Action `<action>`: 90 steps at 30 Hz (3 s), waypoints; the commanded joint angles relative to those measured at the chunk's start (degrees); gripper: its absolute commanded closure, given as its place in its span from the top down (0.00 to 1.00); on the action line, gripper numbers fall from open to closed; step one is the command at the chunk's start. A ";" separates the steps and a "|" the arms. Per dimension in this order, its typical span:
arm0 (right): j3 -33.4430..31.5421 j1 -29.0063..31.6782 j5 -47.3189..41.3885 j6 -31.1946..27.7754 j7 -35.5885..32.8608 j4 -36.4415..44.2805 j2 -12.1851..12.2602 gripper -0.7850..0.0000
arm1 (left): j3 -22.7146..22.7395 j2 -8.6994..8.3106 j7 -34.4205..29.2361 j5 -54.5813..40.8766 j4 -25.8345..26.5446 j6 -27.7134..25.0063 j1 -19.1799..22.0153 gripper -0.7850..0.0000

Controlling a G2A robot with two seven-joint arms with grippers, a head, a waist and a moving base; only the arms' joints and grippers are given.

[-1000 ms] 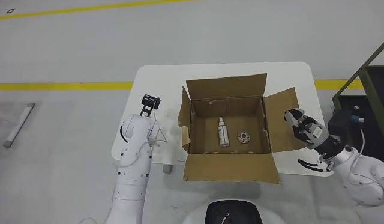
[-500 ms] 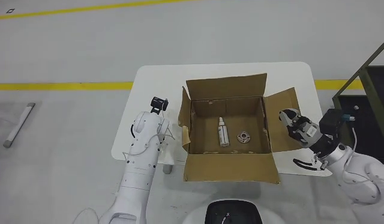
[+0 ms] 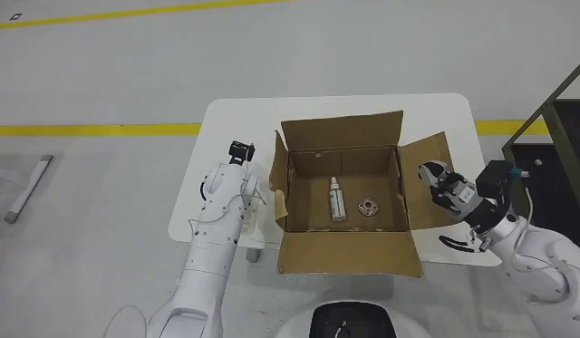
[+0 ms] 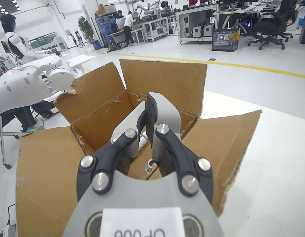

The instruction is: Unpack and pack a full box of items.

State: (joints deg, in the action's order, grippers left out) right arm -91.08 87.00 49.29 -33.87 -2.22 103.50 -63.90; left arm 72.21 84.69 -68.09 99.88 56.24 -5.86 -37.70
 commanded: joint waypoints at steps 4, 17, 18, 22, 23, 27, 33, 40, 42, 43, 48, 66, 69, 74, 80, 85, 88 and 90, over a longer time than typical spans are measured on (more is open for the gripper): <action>0.57 -0.66 0.58 0.23 -0.44 -0.17 -0.01 0.00 | 1.82 -0.29 -3.09 -0.91 8.00 0.71 -0.22 1.00; 3.19 -2.16 3.53 0.87 -0.64 -0.40 -0.13 0.00 | 7.31 -1.02 -4.50 -6.97 38.48 -0.94 -2.37 0.54; 3.33 -2.18 3.69 1.00 -0.54 -0.45 -0.15 0.00 | 7.34 -0.96 -3.74 -8.42 39.65 -0.97 -2.18 0.34; 3.60 -2.01 4.47 1.59 -0.35 -0.81 -0.16 0.00 | 6.44 -0.76 -2.53 -14.89 43.34 -3.57 -1.55 0.00; 3.59 -1.92 4.56 1.77 -0.29 -0.92 -0.16 0.00 | 6.17 -0.73 -2.23 -16.69 43.89 -4.53 -1.74 0.00; 3.51 -1.59 4.72 2.48 -0.15 -1.04 -0.17 0.00 | 4.98 -0.68 -3.10 -25.10 44.64 -8.50 -2.84 0.00; 3.28 -1.24 4.80 3.30 -0.14 -1.17 -0.16 0.00 | 1.63 -1.15 -7.83 -28.11 41.61 -14.80 -4.70 0.00; 4.02 -1.99 5.81 5.32 -2.88 -2.07 -0.17 0.00 | -0.10 -1.74 -9.52 -24.70 36.88 -15.35 -5.24 0.00; 4.43 -2.37 6.14 6.24 -3.99 -2.47 -0.20 0.00 | -0.13 -1.86 -9.02 -24.36 36.08 -14.80 -5.39 0.00; 4.69 -2.48 6.09 6.50 -4.46 -2.65 -0.23 0.00 | -0.18 -1.98 -9.17 -23.47 35.84 -14.80 -5.32 0.00; 5.41 -3.19 6.53 7.45 -5.42 -3.70 -0.29 0.00 | 0.32 -2.16 -7.90 -24.19 36.94 -13.01 -4.52 0.00; 2.90 -1.36 3.09 7.03 -5.22 -0.93 -0.06 0.11 | -0.46 -2.74 -6.82 -26.94 37.94 -10.55 -1.63 1.00; 3.12 -2.30 5.43 7.84 -6.70 -0.54 0.03 0.58 | -0.64 -2.99 -6.58 -25.44 38.32 -10.85 -1.78 1.00; 3.66 -3.50 11.09 8.24 -12.29 2.15 0.37 1.00 | 0.52 -3.43 -6.51 -24.04 39.20 -9.41 -2.37 1.00; 5.66 -5.15 16.97 6.52 -17.57 4.98 0.69 1.00 | 1.93 -3.93 -6.67 -23.96 39.75 -8.83 -3.31 1.00; 6.08 -4.18 19.08 7.20 -16.83 5.78 0.75 1.00 | 1.57 -4.19 -9.43 -26.67 40.12 -10.45 -3.88 1.00; 6.22 -3.92 20.13 6.36 -16.64 6.83 0.86 1.00 | 0.98 -4.38 -12.54 -25.86 38.78 -10.36 -3.58 1.00; 6.08 -3.84 22.32 4.82 -17.21 8.07 1.08 1.00 | 0.50 -4.55 -14.55 -24.71 37.74 -10.89 -3.16 1.00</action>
State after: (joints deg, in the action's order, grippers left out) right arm -84.88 83.13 70.30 -28.29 -19.05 110.95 -62.94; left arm 72.90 80.23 -81.68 74.49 94.55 -16.62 -41.07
